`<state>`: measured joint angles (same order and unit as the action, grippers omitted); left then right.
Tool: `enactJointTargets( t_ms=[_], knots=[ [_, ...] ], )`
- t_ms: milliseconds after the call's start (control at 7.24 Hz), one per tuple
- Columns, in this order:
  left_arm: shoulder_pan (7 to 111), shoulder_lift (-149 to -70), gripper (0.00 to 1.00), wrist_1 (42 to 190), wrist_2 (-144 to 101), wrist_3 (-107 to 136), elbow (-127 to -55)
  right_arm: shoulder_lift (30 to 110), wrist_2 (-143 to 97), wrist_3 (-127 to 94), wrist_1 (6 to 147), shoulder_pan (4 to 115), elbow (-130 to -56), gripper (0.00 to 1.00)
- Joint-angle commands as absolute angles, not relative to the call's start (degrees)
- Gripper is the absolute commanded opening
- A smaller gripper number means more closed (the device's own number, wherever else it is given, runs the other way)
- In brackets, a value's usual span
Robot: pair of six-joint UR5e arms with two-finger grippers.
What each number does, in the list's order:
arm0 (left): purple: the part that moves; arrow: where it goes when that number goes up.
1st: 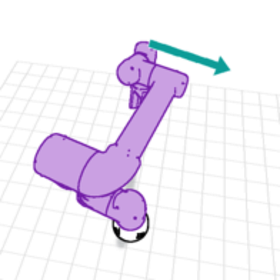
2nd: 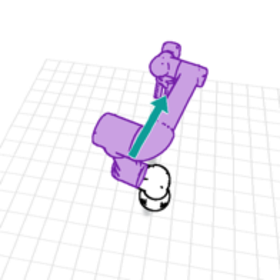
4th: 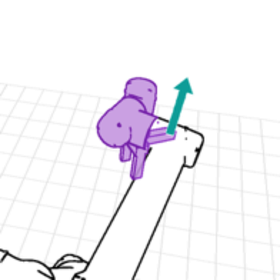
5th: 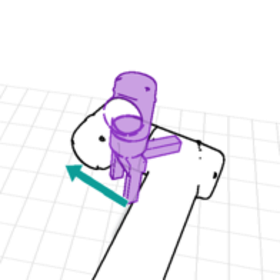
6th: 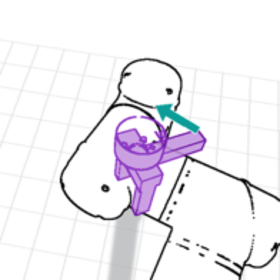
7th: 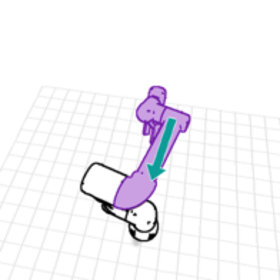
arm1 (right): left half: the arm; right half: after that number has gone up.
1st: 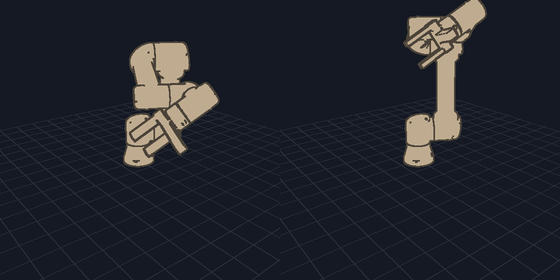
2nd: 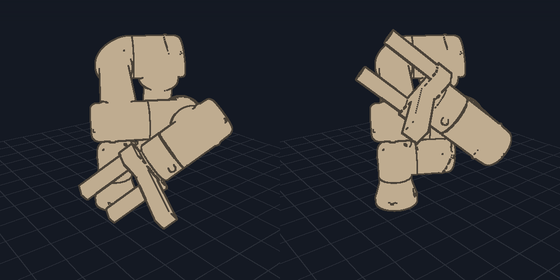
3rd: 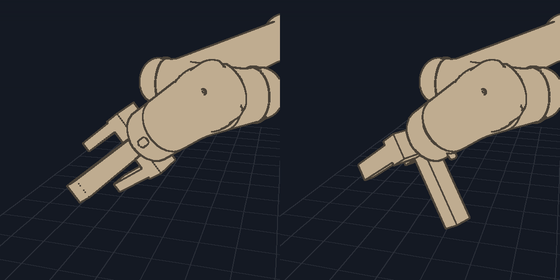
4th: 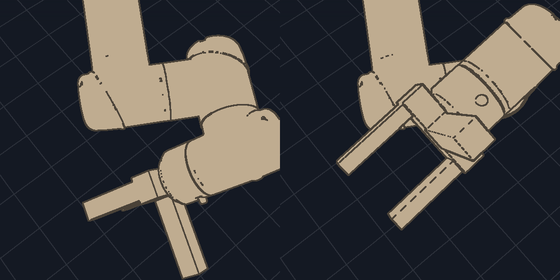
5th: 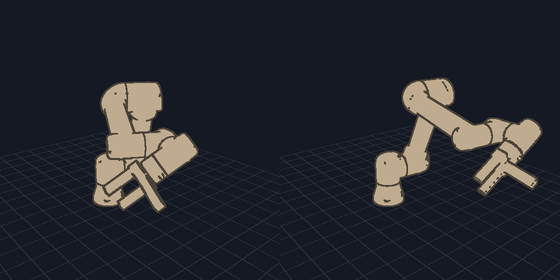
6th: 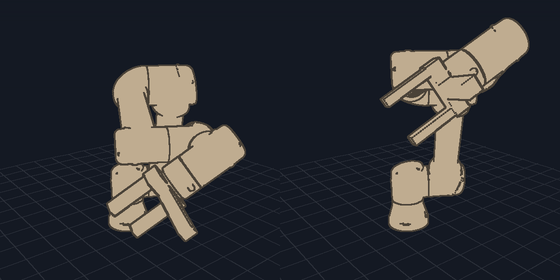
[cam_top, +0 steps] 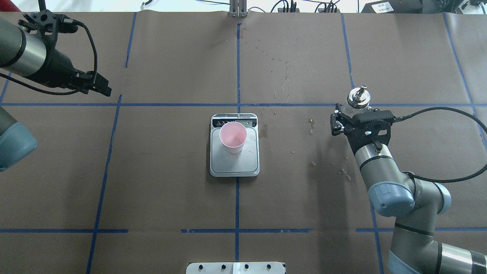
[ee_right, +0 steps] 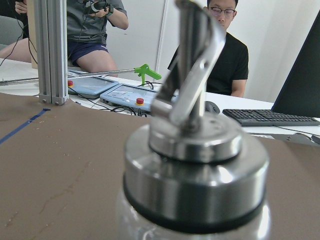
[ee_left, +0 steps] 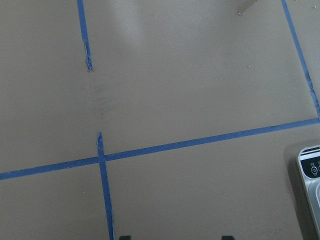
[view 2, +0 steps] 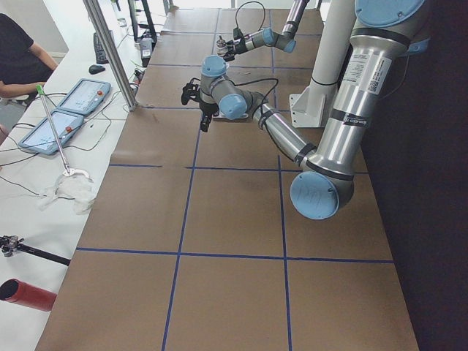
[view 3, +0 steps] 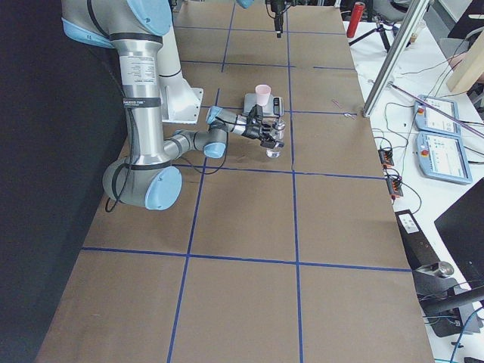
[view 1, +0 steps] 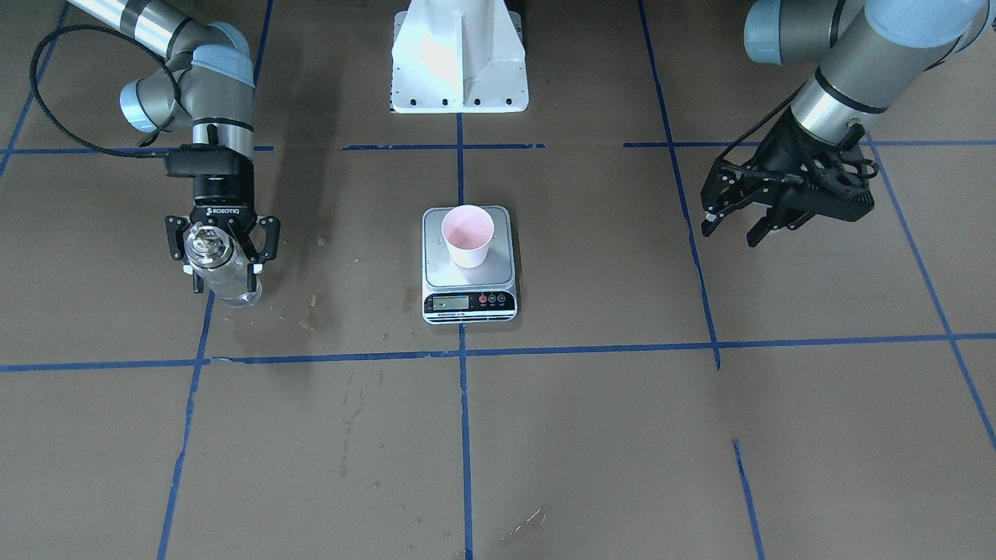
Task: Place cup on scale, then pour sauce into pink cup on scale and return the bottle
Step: 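Grasp the glass sauce bottle with the right gripper and lift it, then carry the bottle with the right gripper over the pink cup, tilting it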
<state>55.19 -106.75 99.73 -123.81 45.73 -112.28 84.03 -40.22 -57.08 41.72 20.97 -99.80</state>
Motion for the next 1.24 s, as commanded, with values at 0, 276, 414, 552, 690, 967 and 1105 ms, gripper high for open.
enactJointTargets(
  t_ms=[0, 276, 414, 552, 690, 967, 1105],
  knots=[
    [55.2, -106.7, 0.68, 99.1, -123.8, 45.8, -112.8, 84.2, -41.4, -52.0, 42.8, 21.1, -102.5, 0.00],
    [55.3, -106.7, 0.68, 98.3, -123.8, 45.7, -113.6, 83.7, -39.8, -49.9, 60.8, 20.2, -107.7, 0.00],
    [55.2, -106.7, 0.68, 97.3, -123.8, 45.7, -113.8, 81.5, -38.9, -49.7, 68.4, 18.9, -110.2, 0.00],
    [55.2, -106.7, 0.68, 97.3, -123.8, 45.7, -113.7, 74.8, -38.7, -49.1, 78.0, 18.4, -110.6, 0.00],
    [55.2, -106.7, 0.68, 97.2, -123.8, 45.6, -113.7, 69.7, -37.4, -49.0, 87.0, 17.7, -110.5, 0.00],
    [55.3, -106.6, 0.68, 97.2, -123.8, 45.4, -113.5, 66.0, -36.1, -40.6, 95.5, 15.2, -110.0, 0.00],
    [55.3, -106.6, 0.68, 97.2, -123.8, 44.9, -113.2, 64.4, -32.7, -36.0, 95.8, 14.9, -109.5, 0.00]
  ],
)
